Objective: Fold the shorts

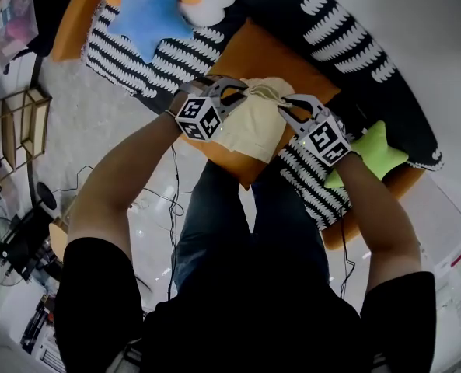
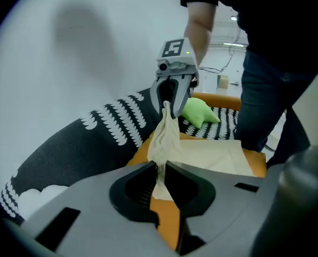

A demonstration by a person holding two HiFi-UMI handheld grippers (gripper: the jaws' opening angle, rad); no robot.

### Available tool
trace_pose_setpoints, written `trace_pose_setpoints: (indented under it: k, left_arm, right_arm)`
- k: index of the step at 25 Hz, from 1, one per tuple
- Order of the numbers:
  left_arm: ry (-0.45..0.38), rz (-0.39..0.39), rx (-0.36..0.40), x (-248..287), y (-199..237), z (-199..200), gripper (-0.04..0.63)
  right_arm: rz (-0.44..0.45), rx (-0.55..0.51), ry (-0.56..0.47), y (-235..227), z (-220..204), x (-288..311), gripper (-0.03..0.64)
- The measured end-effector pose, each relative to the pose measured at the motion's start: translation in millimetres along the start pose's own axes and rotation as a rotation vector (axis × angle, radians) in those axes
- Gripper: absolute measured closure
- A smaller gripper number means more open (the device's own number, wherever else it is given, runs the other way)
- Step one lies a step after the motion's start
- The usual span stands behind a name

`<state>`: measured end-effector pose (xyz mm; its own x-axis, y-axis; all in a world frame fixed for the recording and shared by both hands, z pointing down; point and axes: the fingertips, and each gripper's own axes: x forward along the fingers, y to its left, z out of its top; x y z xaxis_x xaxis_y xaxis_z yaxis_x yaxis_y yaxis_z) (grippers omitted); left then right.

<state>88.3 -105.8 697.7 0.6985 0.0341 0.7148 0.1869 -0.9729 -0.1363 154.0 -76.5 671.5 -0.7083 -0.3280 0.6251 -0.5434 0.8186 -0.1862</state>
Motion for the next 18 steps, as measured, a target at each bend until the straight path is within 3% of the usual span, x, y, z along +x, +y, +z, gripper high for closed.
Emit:
trace_pose_setpoints:
  k: [6, 18]
  left_arm:
    - [0.062, -0.117, 0.202, -7.2, -73.0, -25.1, 0.537]
    - [0.102, -0.180, 0.269, -15.4, -136.6, -58.8, 0.541]
  right_arm:
    - [0.073, -0.106, 0.078, 64.0, -28.7, 18.9, 0.543]
    - [0.135, -0.316, 0.164, 138.2, -64.9, 50.4, 0.543]
